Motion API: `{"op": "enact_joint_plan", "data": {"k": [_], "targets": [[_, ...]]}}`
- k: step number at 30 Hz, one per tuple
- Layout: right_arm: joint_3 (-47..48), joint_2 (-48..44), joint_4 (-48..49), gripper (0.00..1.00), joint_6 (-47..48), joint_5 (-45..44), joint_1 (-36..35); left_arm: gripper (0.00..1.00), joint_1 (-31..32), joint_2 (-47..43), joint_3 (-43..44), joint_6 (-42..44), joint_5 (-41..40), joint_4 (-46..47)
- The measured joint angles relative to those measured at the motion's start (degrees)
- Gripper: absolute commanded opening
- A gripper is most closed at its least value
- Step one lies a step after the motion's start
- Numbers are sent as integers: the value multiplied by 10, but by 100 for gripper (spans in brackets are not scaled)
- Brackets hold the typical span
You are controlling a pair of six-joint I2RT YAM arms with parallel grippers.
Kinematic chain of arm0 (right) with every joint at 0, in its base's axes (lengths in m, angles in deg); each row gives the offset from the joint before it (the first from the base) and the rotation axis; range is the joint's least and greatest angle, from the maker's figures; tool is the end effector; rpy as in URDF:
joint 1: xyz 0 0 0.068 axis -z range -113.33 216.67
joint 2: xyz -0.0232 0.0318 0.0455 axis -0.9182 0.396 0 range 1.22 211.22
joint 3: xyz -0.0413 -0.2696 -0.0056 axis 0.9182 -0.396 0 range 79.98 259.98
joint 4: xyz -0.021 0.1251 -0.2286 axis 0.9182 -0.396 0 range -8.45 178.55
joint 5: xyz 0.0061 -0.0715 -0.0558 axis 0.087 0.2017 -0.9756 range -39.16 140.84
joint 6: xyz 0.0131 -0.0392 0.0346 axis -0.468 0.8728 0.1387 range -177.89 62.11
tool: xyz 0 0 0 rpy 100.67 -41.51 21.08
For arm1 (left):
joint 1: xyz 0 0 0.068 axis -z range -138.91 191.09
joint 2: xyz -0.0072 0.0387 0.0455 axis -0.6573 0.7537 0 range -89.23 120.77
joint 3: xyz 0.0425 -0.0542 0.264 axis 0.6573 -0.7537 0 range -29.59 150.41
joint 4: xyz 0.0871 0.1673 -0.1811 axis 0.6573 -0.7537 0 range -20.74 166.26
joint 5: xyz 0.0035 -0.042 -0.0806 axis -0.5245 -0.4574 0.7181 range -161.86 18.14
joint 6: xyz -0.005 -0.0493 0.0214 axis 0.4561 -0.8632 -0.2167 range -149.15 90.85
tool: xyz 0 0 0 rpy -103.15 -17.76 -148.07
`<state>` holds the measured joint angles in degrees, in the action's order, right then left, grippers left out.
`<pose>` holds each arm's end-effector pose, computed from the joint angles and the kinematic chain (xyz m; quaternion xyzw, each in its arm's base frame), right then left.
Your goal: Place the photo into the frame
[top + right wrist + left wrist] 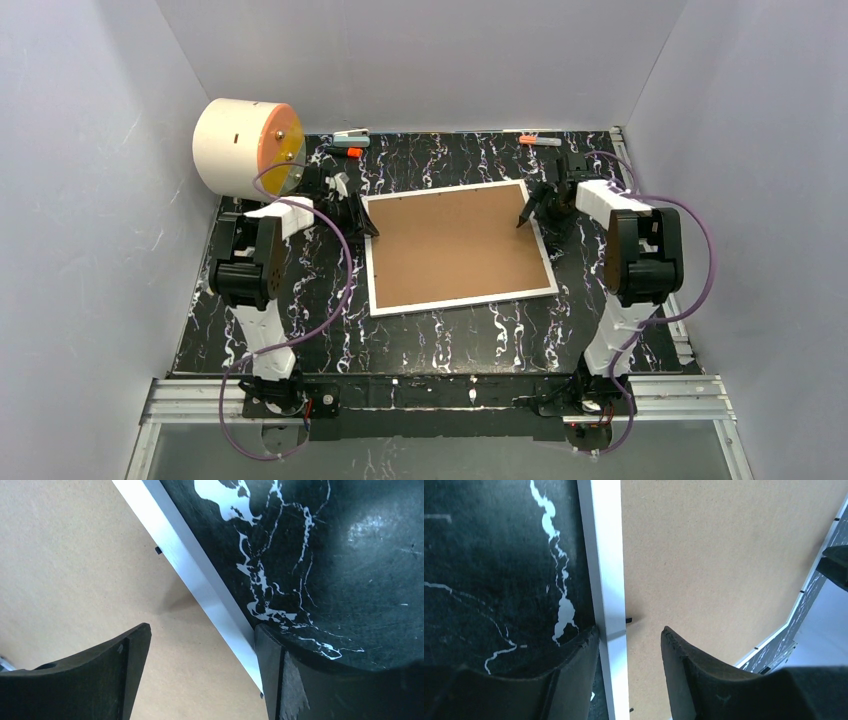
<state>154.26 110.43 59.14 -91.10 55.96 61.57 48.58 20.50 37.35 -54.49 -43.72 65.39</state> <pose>0.3876 0.0378 0.1731 0.2269 0.9473 0.1140 0.1953 0.3866 -0.0678 0.1547 -0.0681 0.9222 -0.3071 0.2249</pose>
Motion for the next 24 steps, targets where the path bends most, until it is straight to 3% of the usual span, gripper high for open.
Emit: {"op": "enact_joint_plan", "data": {"k": [7,16,24], "targets": [[-72,-50,15,80,7,46,13,47,-1,31,42,-2,3,9],[-277,-211,13,79,-4,157,14,47,37,97,129,-3,-49,59],[-400,-313,23,81,-43,258,3,51,80,177,221,-13,-50,125]]}}
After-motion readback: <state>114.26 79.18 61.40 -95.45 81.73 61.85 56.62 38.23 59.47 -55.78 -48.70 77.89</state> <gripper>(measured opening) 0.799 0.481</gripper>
